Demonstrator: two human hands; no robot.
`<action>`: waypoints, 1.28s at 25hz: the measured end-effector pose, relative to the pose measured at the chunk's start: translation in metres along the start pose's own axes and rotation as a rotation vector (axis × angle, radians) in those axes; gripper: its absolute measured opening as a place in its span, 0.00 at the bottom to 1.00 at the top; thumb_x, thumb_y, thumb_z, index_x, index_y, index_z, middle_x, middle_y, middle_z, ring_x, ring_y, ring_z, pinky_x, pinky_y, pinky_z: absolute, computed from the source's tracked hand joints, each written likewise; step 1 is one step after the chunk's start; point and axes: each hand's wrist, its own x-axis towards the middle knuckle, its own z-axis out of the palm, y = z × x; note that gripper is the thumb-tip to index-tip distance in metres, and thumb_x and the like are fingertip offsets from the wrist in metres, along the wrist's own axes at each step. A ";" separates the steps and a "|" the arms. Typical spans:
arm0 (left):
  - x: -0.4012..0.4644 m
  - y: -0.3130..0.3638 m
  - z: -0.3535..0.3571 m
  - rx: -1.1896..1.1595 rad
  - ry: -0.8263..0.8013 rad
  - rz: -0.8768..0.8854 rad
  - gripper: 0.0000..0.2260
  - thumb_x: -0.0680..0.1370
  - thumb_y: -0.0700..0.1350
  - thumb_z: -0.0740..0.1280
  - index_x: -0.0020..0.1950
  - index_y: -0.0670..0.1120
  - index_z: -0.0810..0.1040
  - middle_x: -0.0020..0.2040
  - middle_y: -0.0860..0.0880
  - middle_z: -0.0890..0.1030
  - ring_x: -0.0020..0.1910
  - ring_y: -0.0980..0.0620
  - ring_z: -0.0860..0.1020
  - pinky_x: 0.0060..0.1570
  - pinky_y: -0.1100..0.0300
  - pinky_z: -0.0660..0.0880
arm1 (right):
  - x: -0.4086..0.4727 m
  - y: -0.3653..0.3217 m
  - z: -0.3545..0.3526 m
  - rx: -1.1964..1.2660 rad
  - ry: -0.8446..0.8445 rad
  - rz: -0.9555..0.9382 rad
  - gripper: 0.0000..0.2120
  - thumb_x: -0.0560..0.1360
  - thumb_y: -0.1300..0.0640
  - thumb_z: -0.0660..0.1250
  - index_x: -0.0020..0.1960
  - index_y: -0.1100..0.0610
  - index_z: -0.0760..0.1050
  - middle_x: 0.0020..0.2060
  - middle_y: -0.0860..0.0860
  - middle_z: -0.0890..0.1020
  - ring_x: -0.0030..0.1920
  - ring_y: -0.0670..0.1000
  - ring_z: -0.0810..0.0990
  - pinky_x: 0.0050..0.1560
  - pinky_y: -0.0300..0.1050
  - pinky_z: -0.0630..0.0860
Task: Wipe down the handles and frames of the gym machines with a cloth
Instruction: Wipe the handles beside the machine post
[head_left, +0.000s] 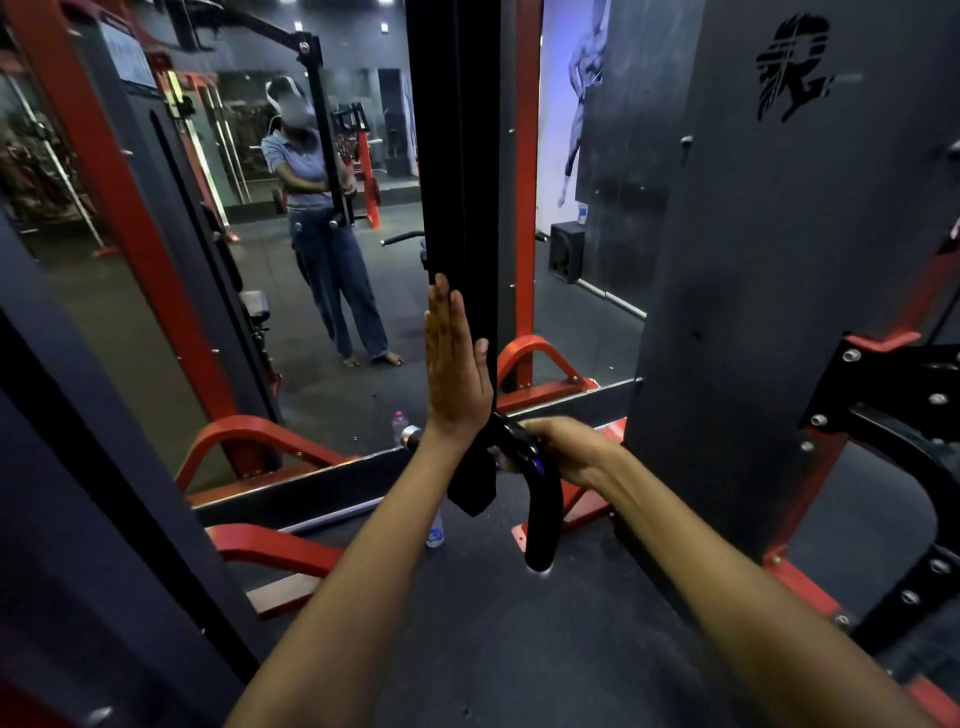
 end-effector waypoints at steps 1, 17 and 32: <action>0.001 0.000 0.000 -0.002 -0.004 -0.001 0.28 0.83 0.41 0.51 0.78 0.51 0.39 0.78 0.55 0.40 0.78 0.51 0.44 0.76 0.50 0.47 | -0.010 0.017 -0.006 0.029 -0.033 -0.060 0.13 0.77 0.68 0.53 0.51 0.67 0.76 0.44 0.59 0.81 0.41 0.52 0.81 0.47 0.43 0.78; -0.015 -0.004 0.001 -0.013 -0.035 -0.045 0.28 0.84 0.42 0.50 0.78 0.54 0.38 0.78 0.58 0.39 0.77 0.54 0.44 0.76 0.52 0.47 | -0.062 0.137 -0.007 -0.933 0.524 -1.052 0.21 0.74 0.72 0.56 0.66 0.64 0.70 0.69 0.56 0.70 0.68 0.53 0.71 0.69 0.44 0.65; -0.020 -0.003 0.007 0.005 -0.048 -0.061 0.29 0.84 0.44 0.51 0.77 0.55 0.35 0.77 0.59 0.36 0.77 0.55 0.42 0.76 0.49 0.48 | -0.061 0.143 -0.004 -1.019 0.656 -0.988 0.14 0.79 0.59 0.58 0.55 0.65 0.78 0.52 0.49 0.72 0.55 0.50 0.74 0.59 0.37 0.69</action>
